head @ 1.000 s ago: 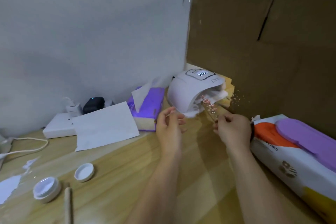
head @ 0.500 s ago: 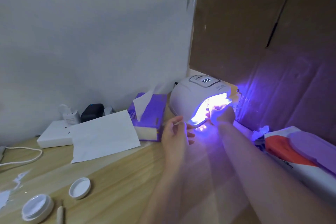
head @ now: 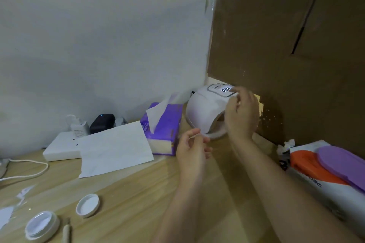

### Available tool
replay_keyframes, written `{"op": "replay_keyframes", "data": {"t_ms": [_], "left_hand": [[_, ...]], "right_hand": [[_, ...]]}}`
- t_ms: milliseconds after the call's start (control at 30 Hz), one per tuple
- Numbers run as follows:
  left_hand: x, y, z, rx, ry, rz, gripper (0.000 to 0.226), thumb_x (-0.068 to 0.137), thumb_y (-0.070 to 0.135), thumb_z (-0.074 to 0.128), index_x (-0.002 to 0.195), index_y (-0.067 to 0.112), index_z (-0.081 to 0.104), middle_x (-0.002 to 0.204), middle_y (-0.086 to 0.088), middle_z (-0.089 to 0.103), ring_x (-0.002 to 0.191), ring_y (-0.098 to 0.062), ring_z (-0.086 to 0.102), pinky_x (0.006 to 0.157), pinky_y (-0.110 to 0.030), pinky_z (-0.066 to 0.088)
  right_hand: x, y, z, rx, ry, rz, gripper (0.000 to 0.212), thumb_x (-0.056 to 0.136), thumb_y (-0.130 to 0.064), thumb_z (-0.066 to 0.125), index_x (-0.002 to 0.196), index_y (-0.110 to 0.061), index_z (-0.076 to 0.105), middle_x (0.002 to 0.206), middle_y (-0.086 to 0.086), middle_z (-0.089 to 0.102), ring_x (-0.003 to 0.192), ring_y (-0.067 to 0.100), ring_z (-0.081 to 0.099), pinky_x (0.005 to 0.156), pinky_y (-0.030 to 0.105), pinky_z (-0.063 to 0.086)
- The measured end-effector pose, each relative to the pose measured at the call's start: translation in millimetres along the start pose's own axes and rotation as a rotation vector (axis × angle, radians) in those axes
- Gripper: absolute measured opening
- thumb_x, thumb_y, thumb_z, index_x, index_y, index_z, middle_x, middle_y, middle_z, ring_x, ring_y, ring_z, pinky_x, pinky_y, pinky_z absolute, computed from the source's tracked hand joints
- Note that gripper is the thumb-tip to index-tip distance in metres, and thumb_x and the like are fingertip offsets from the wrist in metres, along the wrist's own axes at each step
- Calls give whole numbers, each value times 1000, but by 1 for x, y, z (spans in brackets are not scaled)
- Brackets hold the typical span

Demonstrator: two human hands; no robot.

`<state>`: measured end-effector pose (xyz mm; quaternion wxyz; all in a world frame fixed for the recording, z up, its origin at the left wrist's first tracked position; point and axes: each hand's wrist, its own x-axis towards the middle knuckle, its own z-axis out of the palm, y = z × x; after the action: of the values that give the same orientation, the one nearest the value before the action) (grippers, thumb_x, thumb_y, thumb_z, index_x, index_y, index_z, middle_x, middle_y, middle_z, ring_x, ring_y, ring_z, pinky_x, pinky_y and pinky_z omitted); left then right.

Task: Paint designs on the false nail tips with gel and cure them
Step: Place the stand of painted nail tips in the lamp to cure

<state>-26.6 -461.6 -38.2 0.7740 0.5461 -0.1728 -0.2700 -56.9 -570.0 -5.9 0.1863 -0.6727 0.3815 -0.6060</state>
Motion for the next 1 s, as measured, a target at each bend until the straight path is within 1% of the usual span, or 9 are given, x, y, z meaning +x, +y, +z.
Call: {"op": "replay_keyframes", "data": {"t_ms": [133,300,400,500,567,667,767,867,1000], "left_hand": [[0,1,0,-2,1,-17,19,91,1,41,96,13,55,71,-3,61,41,-3,49,42,-16,41],[1,1,-1,-4,10,-31,16,92,3,44,96,14,55,73,-3,62,40,-2,50,44,-15,43],[-1,1,-2,-13,26,-15,17,92,3,43,89,15,55,66,-1,60,39,-3,50,43,-15,45],[-3,0,-3,12,23,25,20,92,1,42,85,16,54,63,-1,58,38,-3,50,40,-16,44],[-5,0,-4,43,-12,66,19,93,2,43,85,17,53,63,-1,56,37,-3,48,37,-16,42],[-8,2,-4,68,-10,99,17,93,8,47,80,16,53,57,0,53,34,-3,43,34,-16,37],[-13,7,-4,146,-15,61,25,91,7,46,67,12,52,54,-4,47,31,-3,37,33,-15,31],[-22,20,-3,312,-163,-97,26,92,10,43,67,14,48,57,-5,45,26,-2,36,31,-13,28],[-40,59,-22,594,-444,-110,23,90,16,49,67,19,48,60,0,52,29,-2,40,33,-11,29]], "right_hand": [[42,-17,10,-572,-501,-4,44,94,-14,35,136,-26,42,128,10,53,117,31,49,86,35,41],[68,-28,15,-879,-856,-10,42,95,-12,37,137,-19,42,140,9,43,127,28,41,96,34,39],[77,-28,18,-804,-900,7,24,92,-8,41,111,-11,57,112,11,56,106,27,51,80,29,41],[78,-27,21,-870,-969,-51,15,90,-2,42,86,-12,52,80,4,47,88,23,44,57,28,34],[77,-21,20,-792,-959,-62,25,92,-7,40,108,-8,58,107,10,59,105,28,51,76,31,43],[73,-17,12,-526,-897,84,54,94,-15,39,146,-17,22,144,11,39,127,30,41,96,30,36],[57,-31,6,-311,-835,164,56,94,-18,40,146,-18,18,118,8,55,113,25,49,77,27,39],[24,-60,2,-156,-706,112,35,95,-21,42,128,-12,45,110,8,57,105,25,53,78,25,38],[-19,-108,-11,229,-619,103,22,92,-15,43,93,-10,65,69,-10,49,61,2,44,53,13,31]]}}
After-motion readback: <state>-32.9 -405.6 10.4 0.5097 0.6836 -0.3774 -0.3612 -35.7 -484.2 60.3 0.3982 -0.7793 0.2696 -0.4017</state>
